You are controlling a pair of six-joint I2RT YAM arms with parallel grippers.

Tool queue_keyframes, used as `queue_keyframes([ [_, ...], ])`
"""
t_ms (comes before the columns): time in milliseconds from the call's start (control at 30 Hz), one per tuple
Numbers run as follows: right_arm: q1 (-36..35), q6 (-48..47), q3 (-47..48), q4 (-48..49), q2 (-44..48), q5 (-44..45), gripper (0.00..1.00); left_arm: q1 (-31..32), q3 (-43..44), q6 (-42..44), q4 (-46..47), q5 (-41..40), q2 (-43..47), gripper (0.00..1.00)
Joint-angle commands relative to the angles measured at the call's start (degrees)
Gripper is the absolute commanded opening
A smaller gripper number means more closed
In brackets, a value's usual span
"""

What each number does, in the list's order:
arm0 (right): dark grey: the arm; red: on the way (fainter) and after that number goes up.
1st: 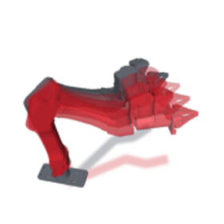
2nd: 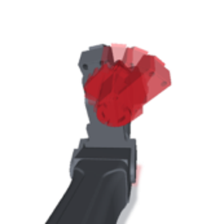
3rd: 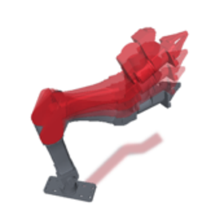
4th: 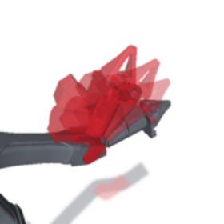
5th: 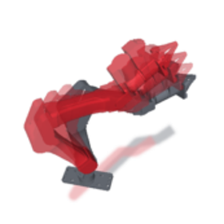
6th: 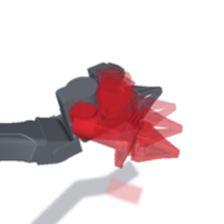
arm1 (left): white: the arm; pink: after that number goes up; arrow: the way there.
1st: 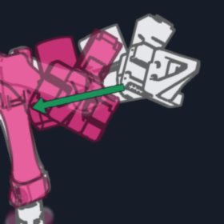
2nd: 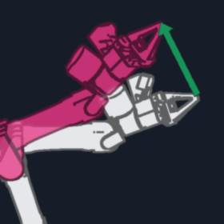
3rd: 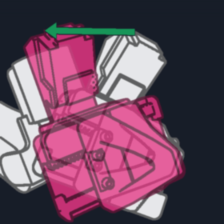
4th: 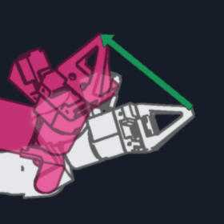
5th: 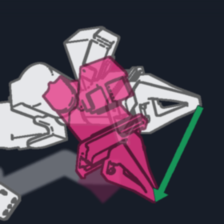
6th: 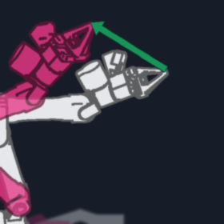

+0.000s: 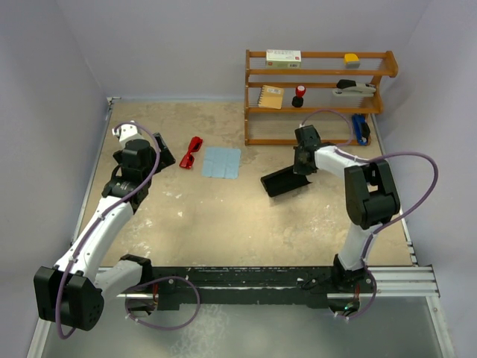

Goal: Organize the sunglasses
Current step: Move the sunglasses case at the center of the board.

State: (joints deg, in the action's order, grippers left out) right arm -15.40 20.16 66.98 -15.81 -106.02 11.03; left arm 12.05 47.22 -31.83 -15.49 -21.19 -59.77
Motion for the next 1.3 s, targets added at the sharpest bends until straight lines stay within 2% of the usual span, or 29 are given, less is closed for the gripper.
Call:
queue_keyframes([
  [0,-1.08,-0.09,-2.01,2.35,3.28,0.93,0.00,-0.37,-0.13,1.01,2.55,0.16,0.95,0.99],
  [333,-13.32,0.49,-0.45,0.49,2.65,2.83,0.00,-0.36,0.15,0.55,3.05,1.01,0.24,0.99],
  [767,-19.82,1.02,7.77,-2.53,-2.17,1.80,0.00,-0.36,0.05,0.65,2.66,0.63,1.02,0.99],
  [1267,-21.60,1.87,16.40,-4.61,-9.02,1.90,0.00,-0.45,0.02,0.99,1.77,-0.03,1.85,0.99],
])
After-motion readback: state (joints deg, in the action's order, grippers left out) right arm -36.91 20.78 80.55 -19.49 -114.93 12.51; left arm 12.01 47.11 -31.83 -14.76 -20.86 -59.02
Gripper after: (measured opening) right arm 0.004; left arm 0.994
